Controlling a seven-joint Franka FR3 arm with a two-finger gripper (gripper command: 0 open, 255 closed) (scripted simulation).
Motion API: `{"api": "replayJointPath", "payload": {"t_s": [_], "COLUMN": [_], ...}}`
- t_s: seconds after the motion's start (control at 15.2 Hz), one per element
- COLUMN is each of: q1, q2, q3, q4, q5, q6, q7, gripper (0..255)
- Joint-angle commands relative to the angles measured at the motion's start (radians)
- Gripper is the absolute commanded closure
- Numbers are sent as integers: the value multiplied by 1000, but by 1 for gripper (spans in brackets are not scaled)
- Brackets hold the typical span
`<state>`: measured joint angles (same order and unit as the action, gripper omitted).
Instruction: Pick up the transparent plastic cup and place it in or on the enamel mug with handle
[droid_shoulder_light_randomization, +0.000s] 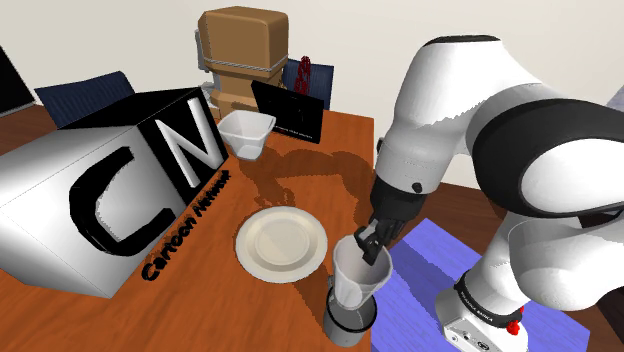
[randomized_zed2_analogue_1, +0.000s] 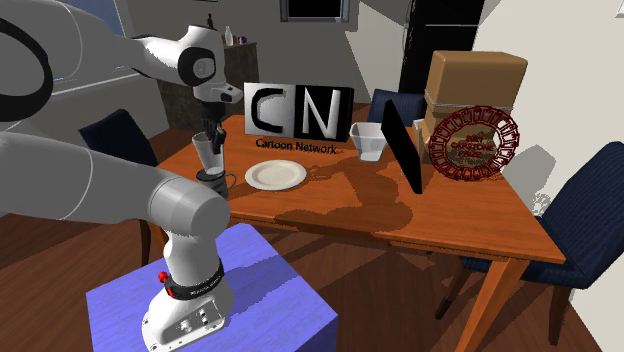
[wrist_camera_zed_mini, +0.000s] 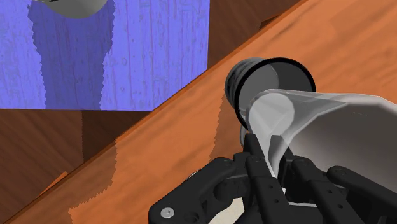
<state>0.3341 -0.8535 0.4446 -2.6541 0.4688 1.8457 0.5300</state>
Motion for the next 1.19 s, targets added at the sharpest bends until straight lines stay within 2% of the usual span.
{"api": "replayJointPath", "payload": {"t_s": [0.0, 0.33, 0.59, 1.12], "q1": [0, 0, -17, -17], "q2": [2, 2, -8, -8], "q3": [1, 2, -50, -50], "q4": [-3, -3, 110, 110], "q5": [0, 1, -47, -47], "q6": [0, 0, -125, -125], "q7": [0, 0, 9, 9], "gripper": [0, 0, 0, 0]}}
